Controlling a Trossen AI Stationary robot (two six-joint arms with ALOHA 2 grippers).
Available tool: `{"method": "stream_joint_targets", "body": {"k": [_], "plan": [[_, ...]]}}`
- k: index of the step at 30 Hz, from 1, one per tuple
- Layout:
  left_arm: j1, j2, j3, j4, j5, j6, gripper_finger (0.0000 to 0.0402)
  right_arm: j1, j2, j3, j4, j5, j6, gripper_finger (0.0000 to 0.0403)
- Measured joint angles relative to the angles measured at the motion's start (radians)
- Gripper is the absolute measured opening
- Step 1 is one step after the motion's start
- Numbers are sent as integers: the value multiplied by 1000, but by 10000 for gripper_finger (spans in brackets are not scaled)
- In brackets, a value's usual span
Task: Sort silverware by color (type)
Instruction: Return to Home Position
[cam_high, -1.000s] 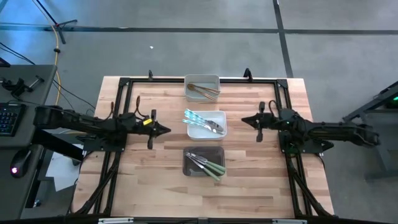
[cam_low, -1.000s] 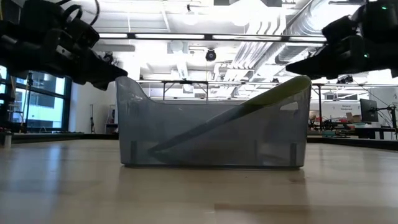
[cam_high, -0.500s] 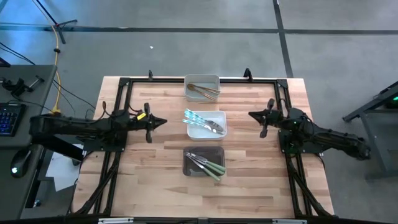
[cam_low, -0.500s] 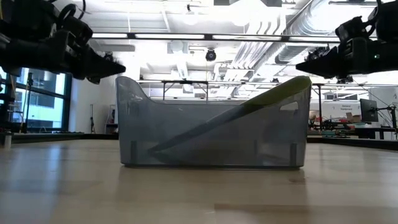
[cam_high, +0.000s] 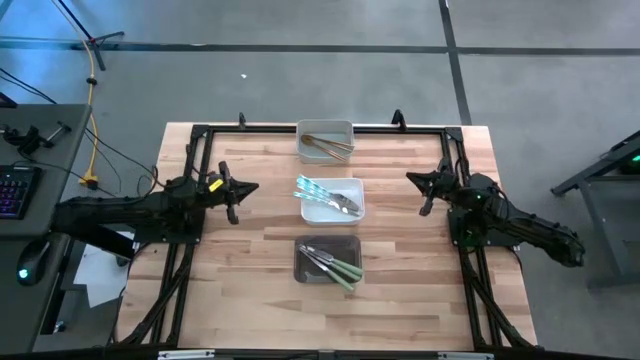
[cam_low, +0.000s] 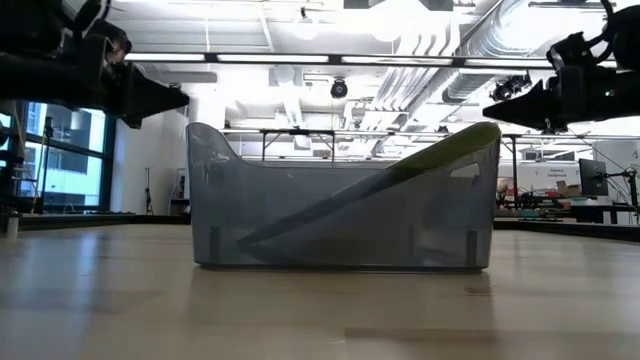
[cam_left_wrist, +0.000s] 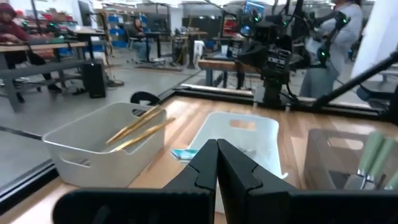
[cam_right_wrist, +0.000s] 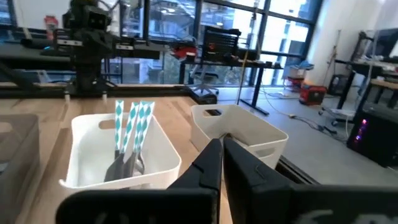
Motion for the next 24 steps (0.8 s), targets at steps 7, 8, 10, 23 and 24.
{"method": "stream_joint_targets", "body": {"k": [7, 8, 10, 23, 24], "plan": [[0, -224, 0, -206, -6, 0, 0, -6, -4, 0, 1, 10, 19, 0], [0, -267, 0, -247, 3, 1, 0, -6, -4, 0, 1, 10, 20, 0], [0, -315, 1, -263, 54, -1, 0, -6, -3, 0, 1, 10, 23, 0], [0, -272, 1, -276, 208, -21, 0, -6, 11, 0, 1, 24, 23, 0], [0, -268, 1, -272, 208, -32, 0, -6, 11, 0, 1, 23, 18, 0]]}}
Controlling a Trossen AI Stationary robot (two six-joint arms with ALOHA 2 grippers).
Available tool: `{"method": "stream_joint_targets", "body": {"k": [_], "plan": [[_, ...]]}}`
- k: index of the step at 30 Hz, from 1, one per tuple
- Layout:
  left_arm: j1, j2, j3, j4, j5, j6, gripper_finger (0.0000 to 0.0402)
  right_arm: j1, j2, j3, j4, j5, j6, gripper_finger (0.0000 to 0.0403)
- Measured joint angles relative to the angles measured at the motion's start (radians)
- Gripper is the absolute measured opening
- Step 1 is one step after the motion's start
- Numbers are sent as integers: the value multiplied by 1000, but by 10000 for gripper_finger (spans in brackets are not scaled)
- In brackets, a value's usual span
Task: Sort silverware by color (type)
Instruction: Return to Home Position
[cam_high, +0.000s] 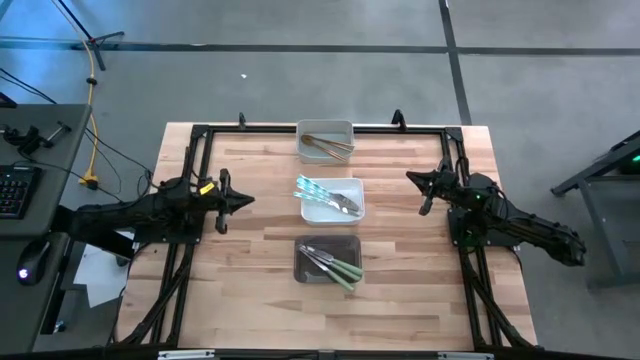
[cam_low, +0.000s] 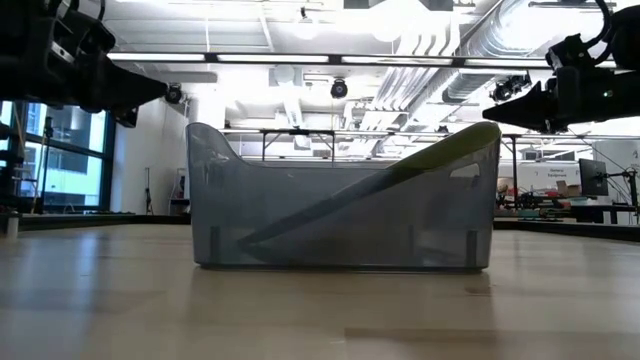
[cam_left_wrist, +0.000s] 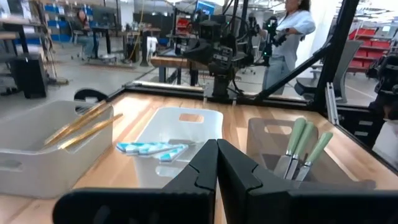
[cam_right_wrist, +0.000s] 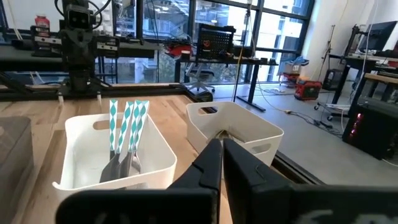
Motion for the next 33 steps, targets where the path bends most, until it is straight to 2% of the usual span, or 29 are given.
{"method": "stream_joint_targets", "body": {"k": [33], "plan": [[0, 11, 0, -1, -2, -46, 0, 0, 0, 0, 0, -3, -2, 0]]}}
